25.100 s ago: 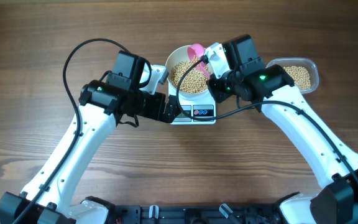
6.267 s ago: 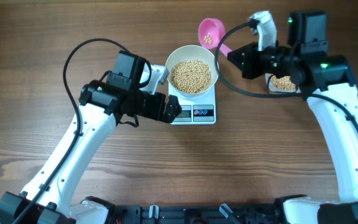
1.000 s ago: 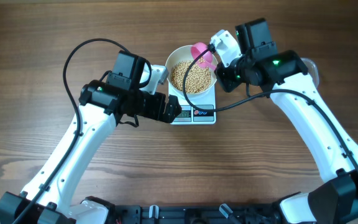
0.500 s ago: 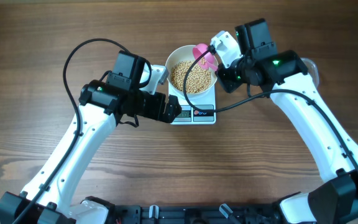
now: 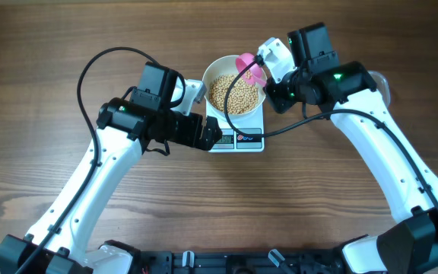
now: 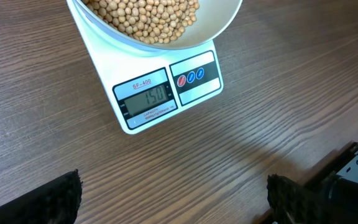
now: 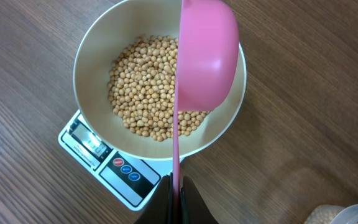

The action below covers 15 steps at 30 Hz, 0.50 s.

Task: Scoop item into bowl and weigh 150g on scale
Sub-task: 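Tilt the scoop over the bowl to trickle beans in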

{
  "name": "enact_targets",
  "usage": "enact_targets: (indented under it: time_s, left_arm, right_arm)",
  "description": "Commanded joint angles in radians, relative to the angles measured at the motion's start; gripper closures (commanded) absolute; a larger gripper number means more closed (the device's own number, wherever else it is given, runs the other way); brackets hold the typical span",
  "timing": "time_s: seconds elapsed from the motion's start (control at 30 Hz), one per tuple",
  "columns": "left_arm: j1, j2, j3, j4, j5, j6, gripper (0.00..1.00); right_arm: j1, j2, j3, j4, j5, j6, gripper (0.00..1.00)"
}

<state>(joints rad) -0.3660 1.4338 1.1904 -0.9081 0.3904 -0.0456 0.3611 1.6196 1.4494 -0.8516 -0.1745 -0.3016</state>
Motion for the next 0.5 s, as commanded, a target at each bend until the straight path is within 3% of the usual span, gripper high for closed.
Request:
enact_targets:
  time_s: [0.0,0.47]
  left_arm:
    - [0.000,0.004,0.005,0.002,0.010,0.015,0.00]
    - [0.000,0.004,0.005,0.002,0.010,0.015,0.00]
  right_arm:
    - [0.003,-0.006,0.024,0.005,0.003,-0.012,0.96]
    - [0.003,-0.006,0.024,0.001,-0.005,-0.002,0.96]
